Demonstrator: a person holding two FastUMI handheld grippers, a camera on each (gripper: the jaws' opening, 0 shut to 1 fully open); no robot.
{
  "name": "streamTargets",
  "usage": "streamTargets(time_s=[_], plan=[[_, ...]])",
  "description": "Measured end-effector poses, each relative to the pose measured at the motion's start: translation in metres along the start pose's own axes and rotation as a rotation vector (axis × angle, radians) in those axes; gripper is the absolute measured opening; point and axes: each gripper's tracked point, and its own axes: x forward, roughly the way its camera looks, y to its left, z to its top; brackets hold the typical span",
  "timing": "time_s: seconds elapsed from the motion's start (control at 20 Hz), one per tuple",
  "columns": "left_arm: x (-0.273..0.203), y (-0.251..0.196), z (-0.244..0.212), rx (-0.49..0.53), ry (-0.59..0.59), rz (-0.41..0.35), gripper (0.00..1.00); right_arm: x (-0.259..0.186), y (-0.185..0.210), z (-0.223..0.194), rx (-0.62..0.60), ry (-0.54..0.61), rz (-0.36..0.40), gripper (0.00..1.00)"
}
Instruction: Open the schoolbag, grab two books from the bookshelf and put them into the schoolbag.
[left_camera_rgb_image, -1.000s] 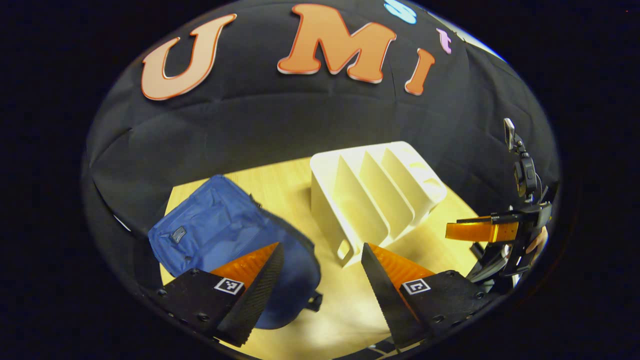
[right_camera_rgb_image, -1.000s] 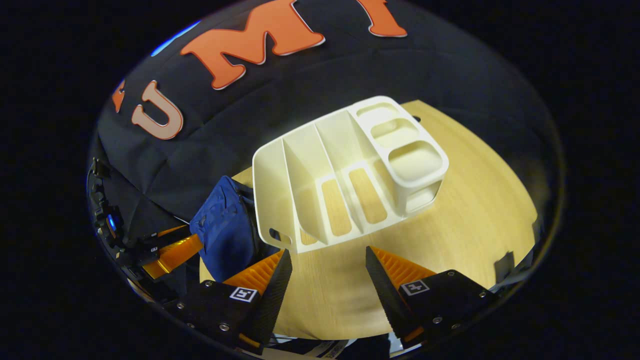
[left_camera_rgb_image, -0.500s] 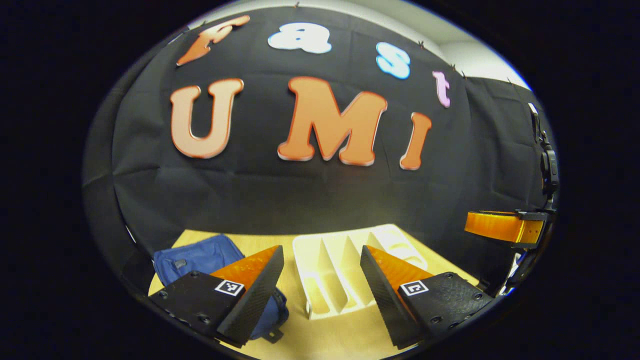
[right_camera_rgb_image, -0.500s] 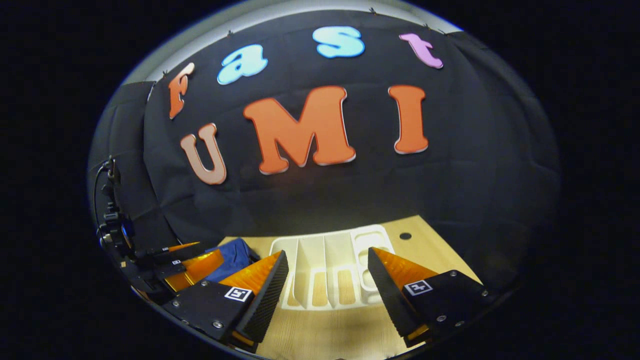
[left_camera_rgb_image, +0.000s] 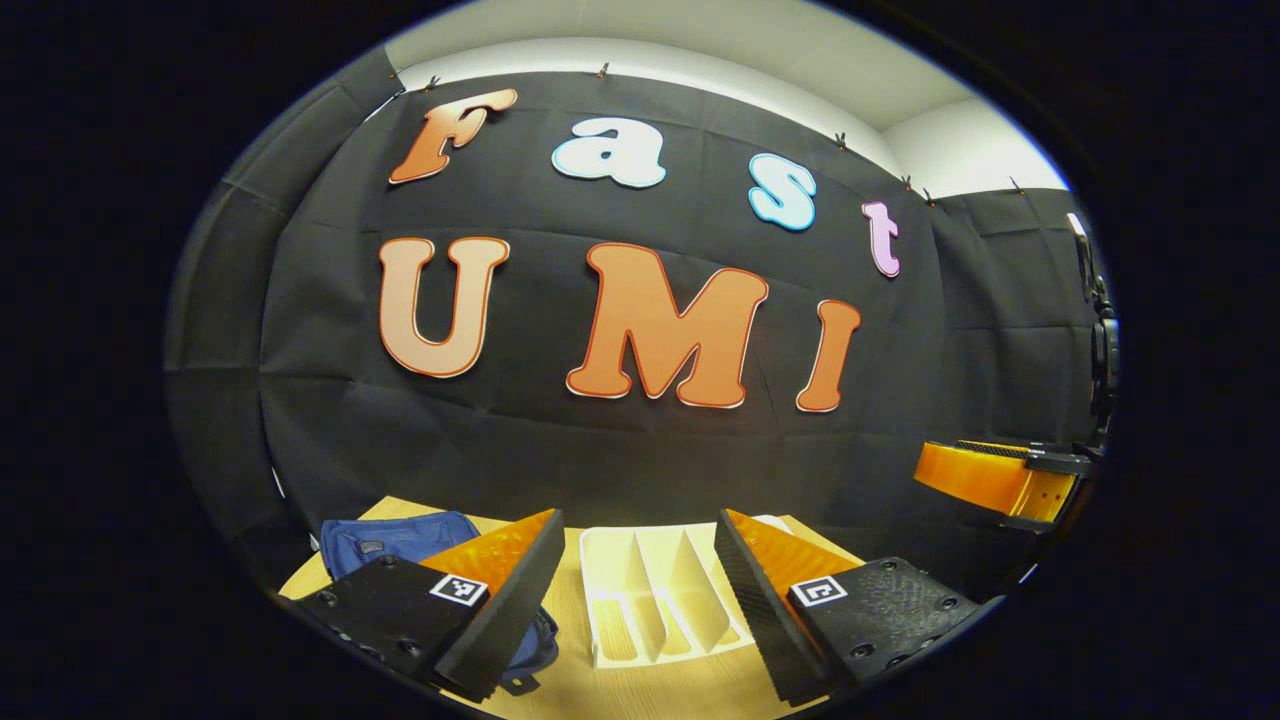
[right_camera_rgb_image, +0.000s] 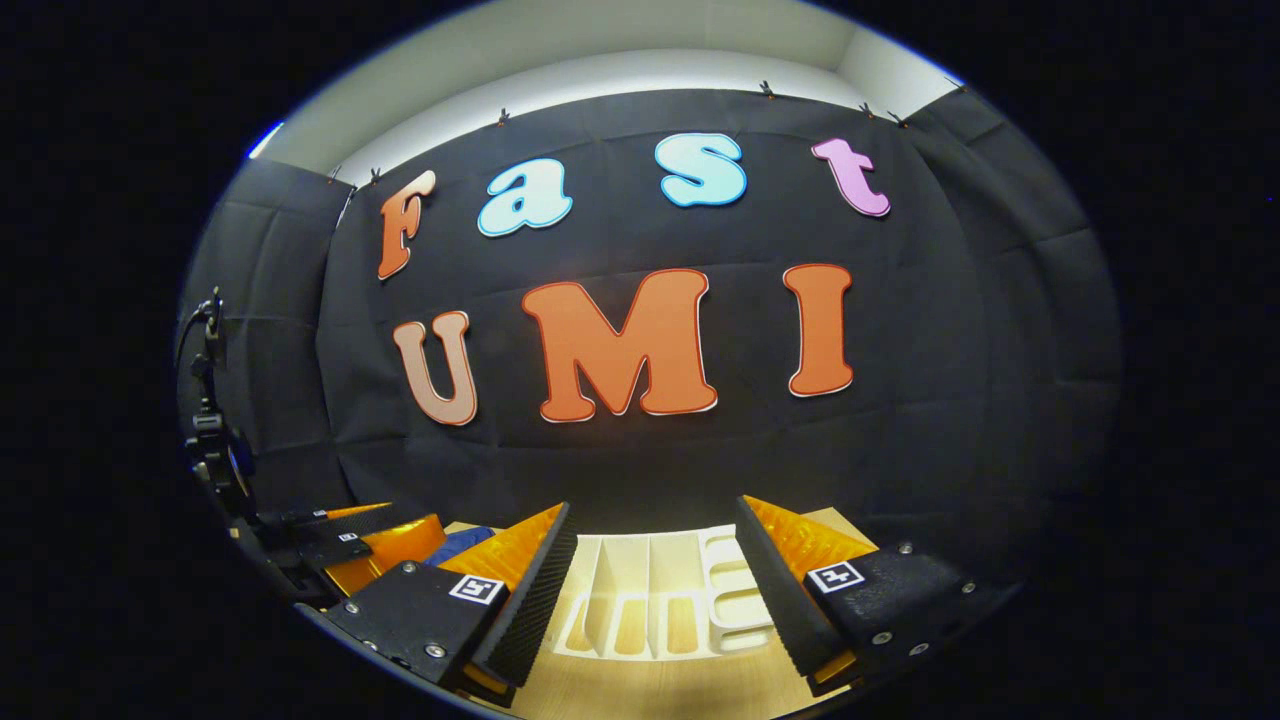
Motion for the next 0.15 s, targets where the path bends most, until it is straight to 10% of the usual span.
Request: streamTargets(time_s=[0.15], plan=[[-0.012,0.006,0.016,-0.039,-0.045,0.034,0.94,-0.002,0.001,0.003,0.009,0.001,-0.017,0.94]])
